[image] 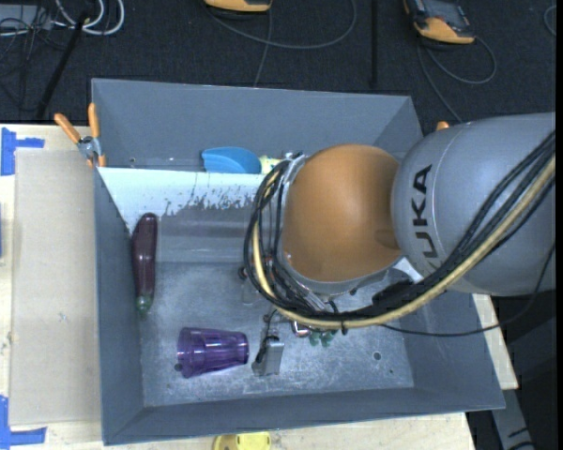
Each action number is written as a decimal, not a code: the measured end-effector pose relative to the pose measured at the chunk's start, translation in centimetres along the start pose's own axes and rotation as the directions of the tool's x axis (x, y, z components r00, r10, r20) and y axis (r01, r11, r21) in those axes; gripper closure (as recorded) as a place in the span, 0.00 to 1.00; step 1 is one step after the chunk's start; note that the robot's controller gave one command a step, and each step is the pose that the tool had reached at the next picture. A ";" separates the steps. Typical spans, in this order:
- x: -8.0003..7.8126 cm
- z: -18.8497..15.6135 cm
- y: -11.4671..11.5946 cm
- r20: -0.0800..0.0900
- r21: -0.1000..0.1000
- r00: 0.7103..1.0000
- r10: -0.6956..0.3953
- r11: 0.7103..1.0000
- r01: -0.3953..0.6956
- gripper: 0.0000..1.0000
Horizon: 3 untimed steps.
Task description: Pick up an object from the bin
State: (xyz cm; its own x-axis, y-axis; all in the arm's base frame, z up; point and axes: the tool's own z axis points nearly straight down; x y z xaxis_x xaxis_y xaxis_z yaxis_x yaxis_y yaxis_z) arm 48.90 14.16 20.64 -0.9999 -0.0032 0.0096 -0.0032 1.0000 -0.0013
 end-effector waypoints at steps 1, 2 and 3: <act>-0.2 -0.4 -0.1 0.008 -0.001 1.000 0.004 1.000 -0.004 0.00; -0.2 -0.4 -0.1 0.008 -0.001 1.000 0.005 1.000 -0.005 0.00; 0.8 5.7 -2.9 0.011 -0.001 0.999 -0.053 0.999 0.053 0.00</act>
Offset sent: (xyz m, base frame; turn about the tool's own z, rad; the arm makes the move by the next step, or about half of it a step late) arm 0.0151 -0.0051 -0.1108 0.0876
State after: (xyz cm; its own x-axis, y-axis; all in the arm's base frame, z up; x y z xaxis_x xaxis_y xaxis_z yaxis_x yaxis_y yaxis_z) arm 48.07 11.25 14.94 -0.9984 -0.0566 -0.0015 -0.0566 0.9984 0.0005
